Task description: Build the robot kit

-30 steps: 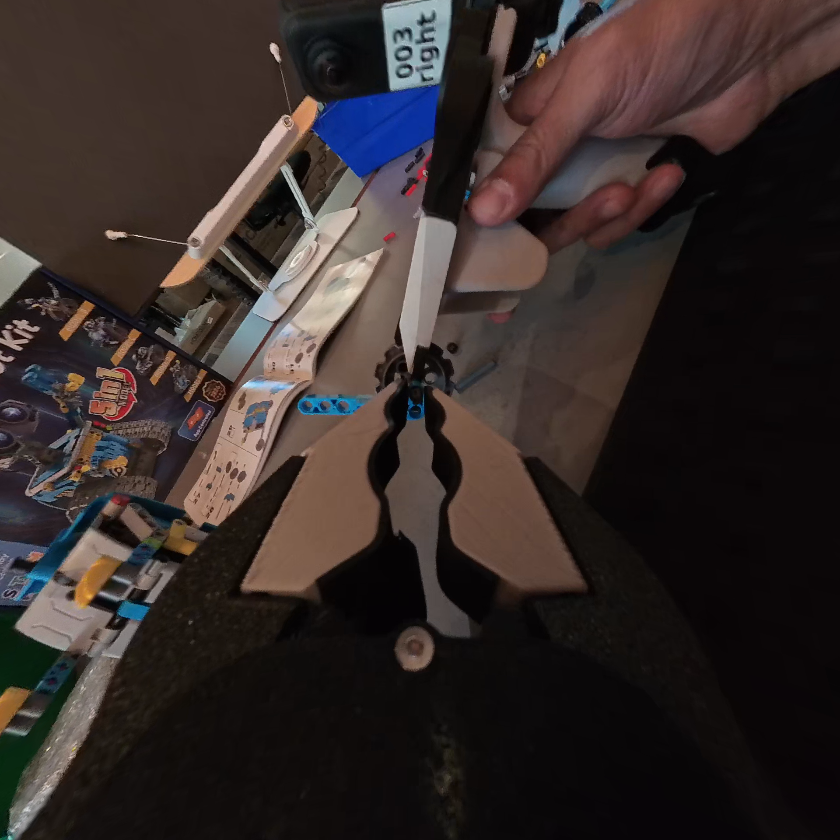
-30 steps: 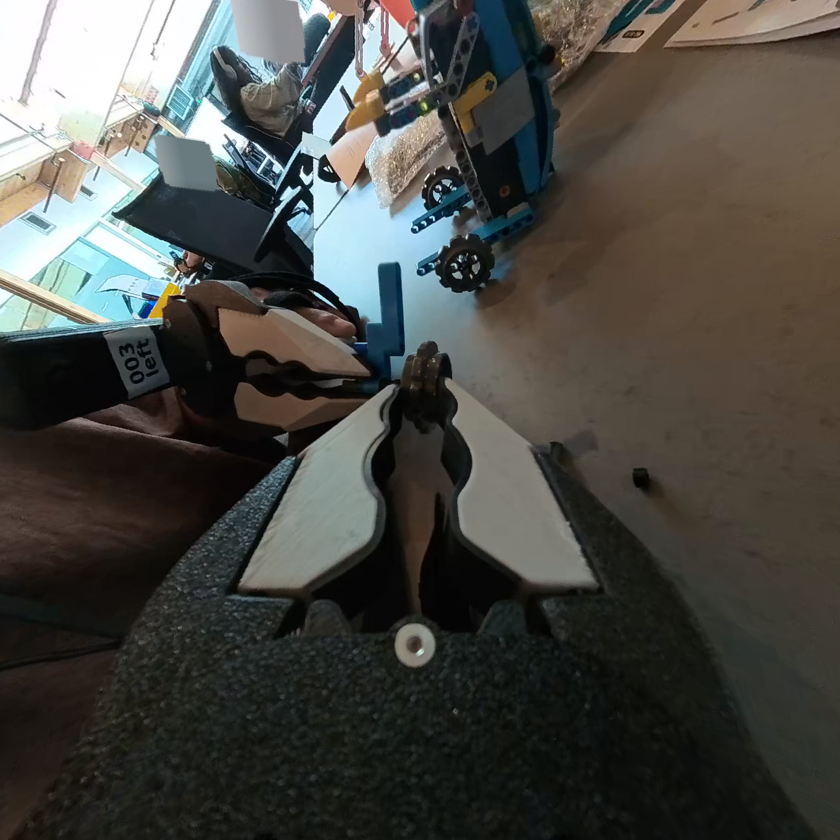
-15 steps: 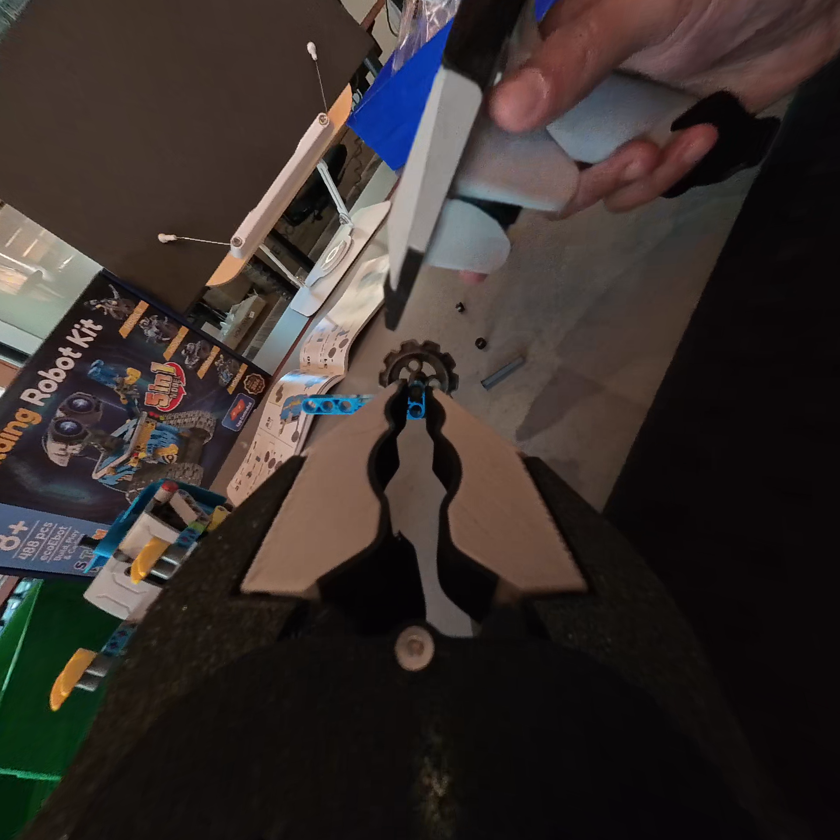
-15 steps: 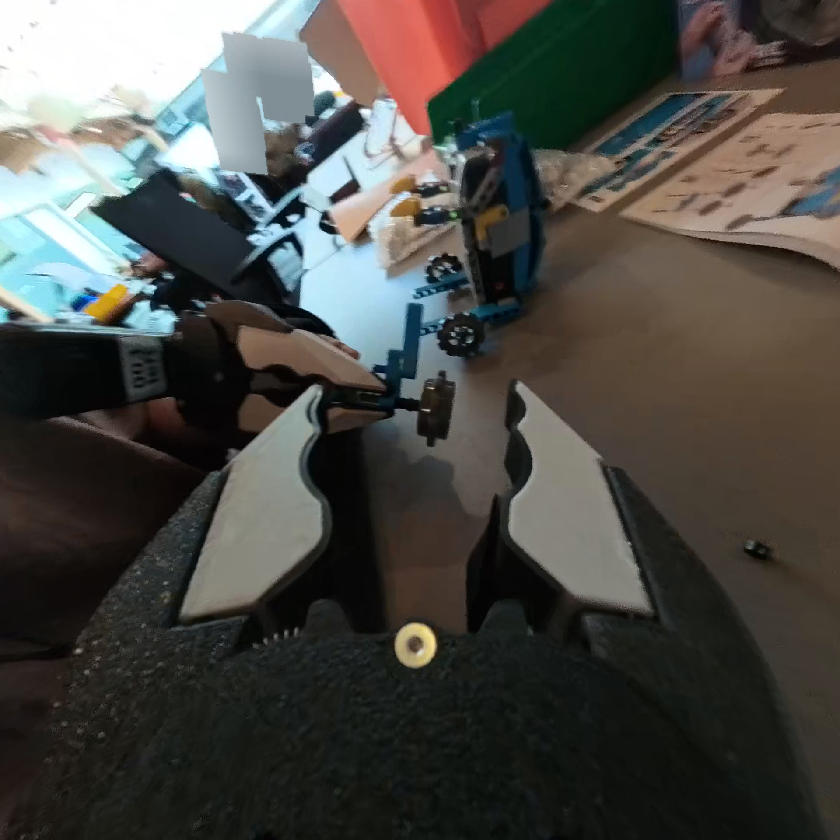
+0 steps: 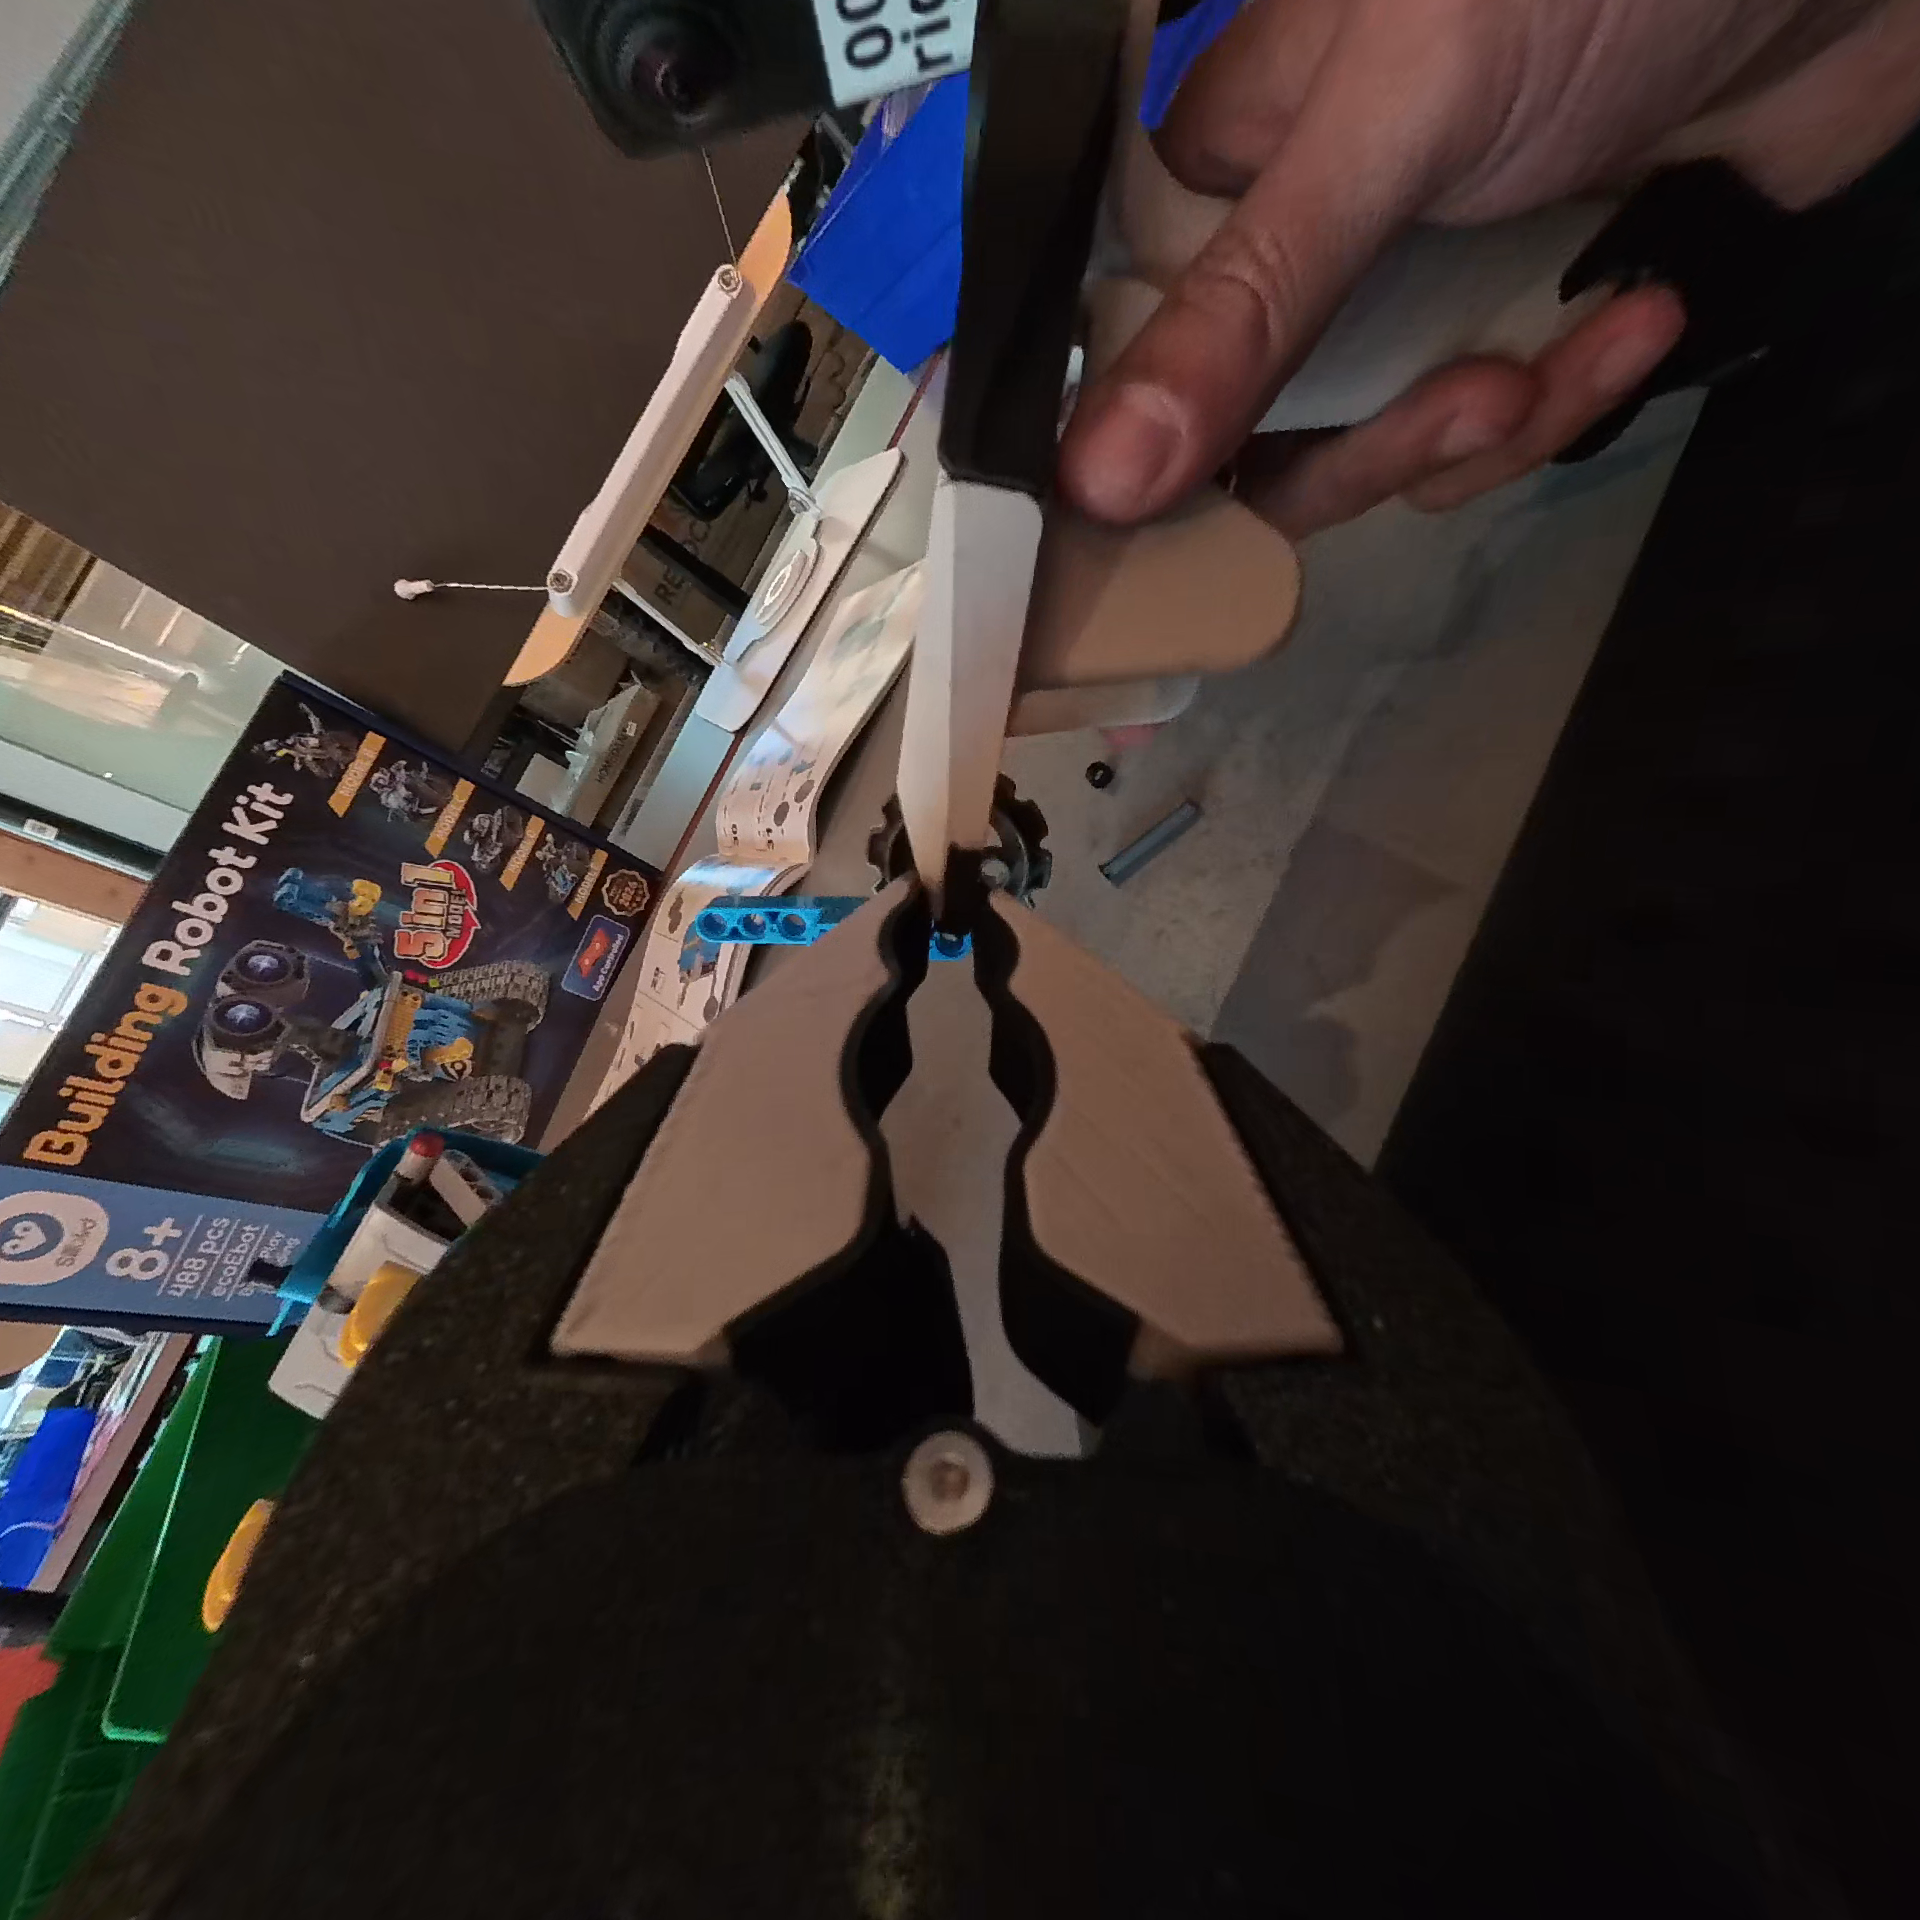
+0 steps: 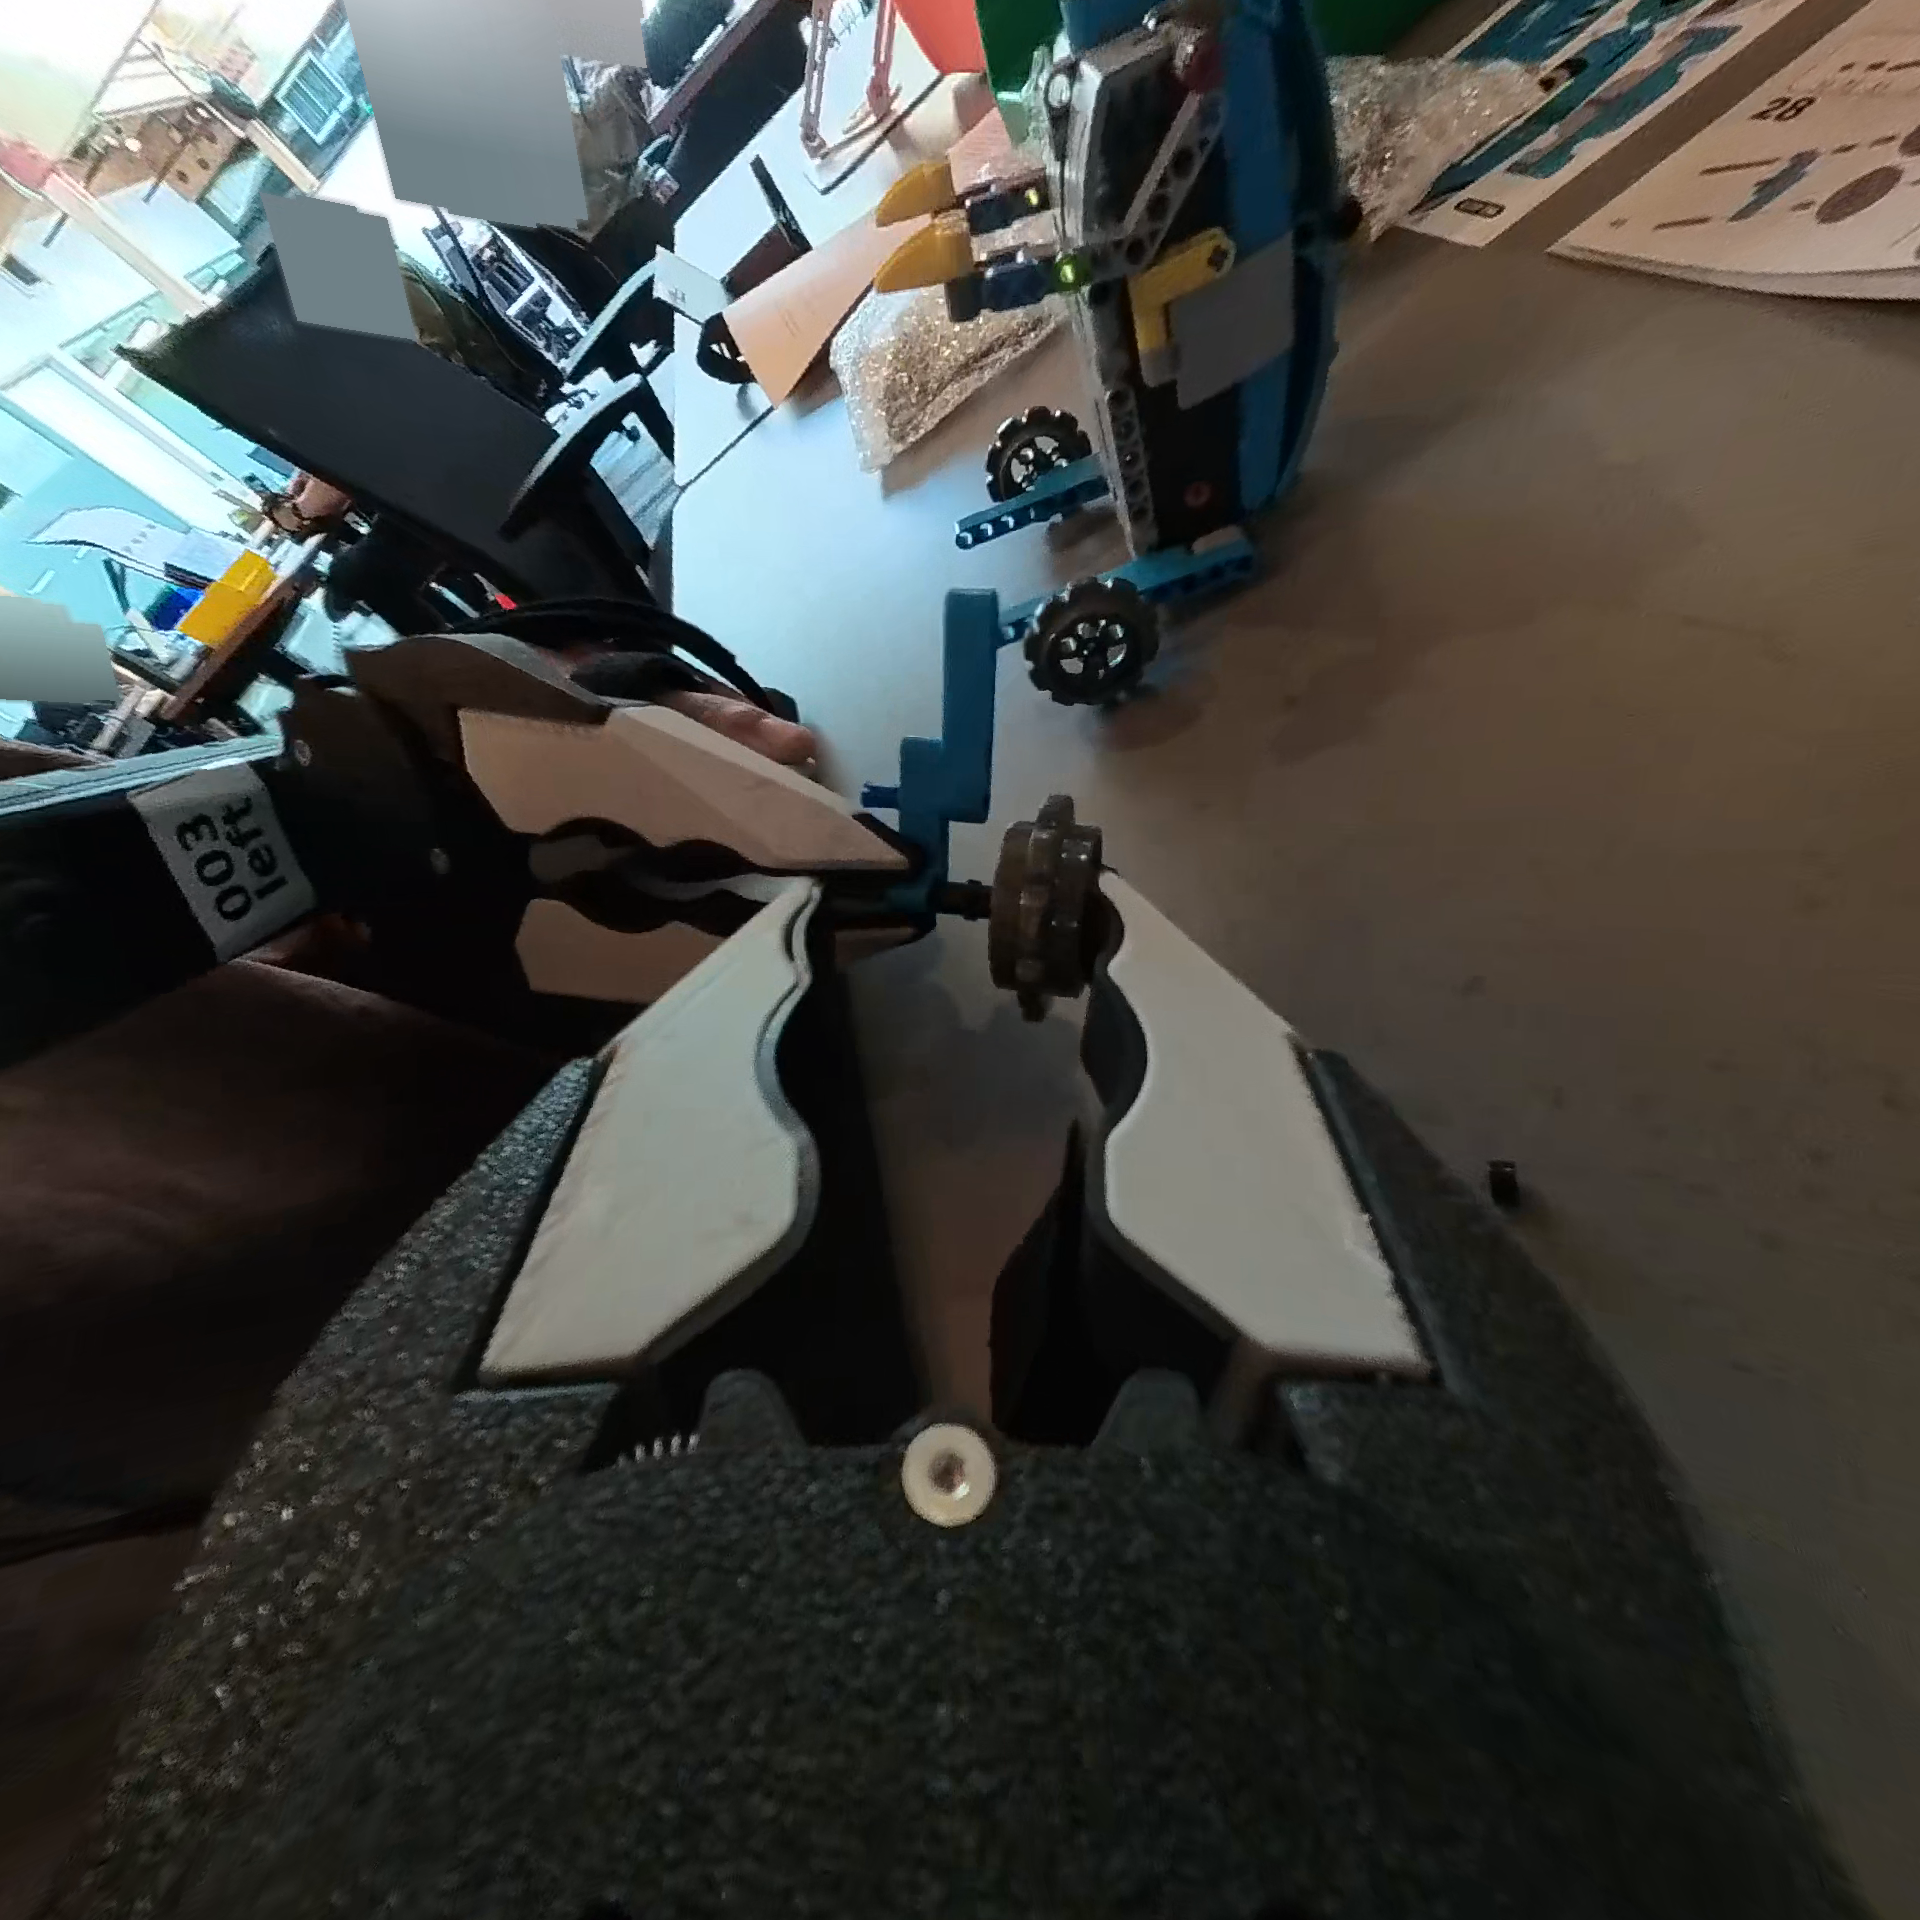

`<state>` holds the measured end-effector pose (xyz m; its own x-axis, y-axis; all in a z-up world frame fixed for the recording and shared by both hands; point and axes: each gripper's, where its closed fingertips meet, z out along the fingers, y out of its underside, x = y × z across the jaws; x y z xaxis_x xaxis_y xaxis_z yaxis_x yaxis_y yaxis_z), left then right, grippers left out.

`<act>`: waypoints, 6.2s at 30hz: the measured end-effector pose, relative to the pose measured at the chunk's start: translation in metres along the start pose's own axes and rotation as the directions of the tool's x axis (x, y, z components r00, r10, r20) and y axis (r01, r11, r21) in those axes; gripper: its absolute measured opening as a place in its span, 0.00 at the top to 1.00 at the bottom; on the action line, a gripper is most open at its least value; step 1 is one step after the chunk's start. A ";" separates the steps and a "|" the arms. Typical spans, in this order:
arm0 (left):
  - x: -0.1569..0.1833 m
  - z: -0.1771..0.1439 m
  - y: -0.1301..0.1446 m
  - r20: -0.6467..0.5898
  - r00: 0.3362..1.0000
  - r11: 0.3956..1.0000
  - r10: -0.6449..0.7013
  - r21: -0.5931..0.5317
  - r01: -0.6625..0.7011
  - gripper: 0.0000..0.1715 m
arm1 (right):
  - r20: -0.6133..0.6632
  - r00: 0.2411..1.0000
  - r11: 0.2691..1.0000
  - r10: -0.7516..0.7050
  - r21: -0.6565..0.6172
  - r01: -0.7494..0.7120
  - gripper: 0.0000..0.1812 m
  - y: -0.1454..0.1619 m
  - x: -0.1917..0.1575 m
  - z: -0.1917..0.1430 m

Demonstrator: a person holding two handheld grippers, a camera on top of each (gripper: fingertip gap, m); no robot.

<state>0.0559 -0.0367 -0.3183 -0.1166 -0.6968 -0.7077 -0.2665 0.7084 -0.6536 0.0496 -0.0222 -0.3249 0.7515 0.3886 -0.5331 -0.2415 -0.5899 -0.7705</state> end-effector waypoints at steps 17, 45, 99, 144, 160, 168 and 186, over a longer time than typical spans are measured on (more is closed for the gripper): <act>-0.005 -0.013 -0.017 0.003 0.999 0.992 -0.040 0.118 0.039 0.97 | 0.206 0.971 0.992 0.120 0.017 -0.126 0.75 -0.005 -0.017 -0.005; -0.012 -0.010 -0.010 0.009 0.996 0.992 -0.094 0.086 0.093 0.96 | 0.085 0.992 0.993 0.094 0.067 -0.100 0.72 -0.011 -0.014 0.000; -0.002 -0.023 -0.040 -0.563 0.582 0.678 -0.587 0.050 0.733 0.90 | 0.154 0.973 0.965 -0.171 0.223 0.135 0.80 -0.032 -0.045 -0.017; -0.035 -0.044 -0.046 -0.766 -0.156 0.080 -0.624 -0.261 0.962 0.78 | -0.239 0.740 0.752 -0.629 0.054 0.657 0.71 -0.029 -0.039 -0.021; -0.005 -0.025 -0.044 -0.664 -0.214 0.086 -0.717 -0.390 0.917 0.96 | -0.337 0.621 0.667 -0.708 -0.029 0.744 0.65 -0.029 -0.030 -0.009; -0.024 -0.017 -0.028 -0.604 -0.203 -0.017 -0.771 -0.299 0.954 0.96 | -0.512 0.611 0.742 -0.604 -0.083 0.665 0.66 -0.038 -0.011 -0.013; -0.024 -0.012 -0.022 -0.569 -0.177 -0.010 -0.803 -0.283 0.959 0.96 | -0.420 0.684 0.785 -0.596 -0.126 0.607 0.79 -0.023 -0.008 -0.006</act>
<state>0.0527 -0.0374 -0.2838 -0.3103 -0.5096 0.8025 -0.3801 -0.7072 -0.5961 0.0524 -0.0161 -0.3006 0.9160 0.3199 0.2421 0.3441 -0.3161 -0.8841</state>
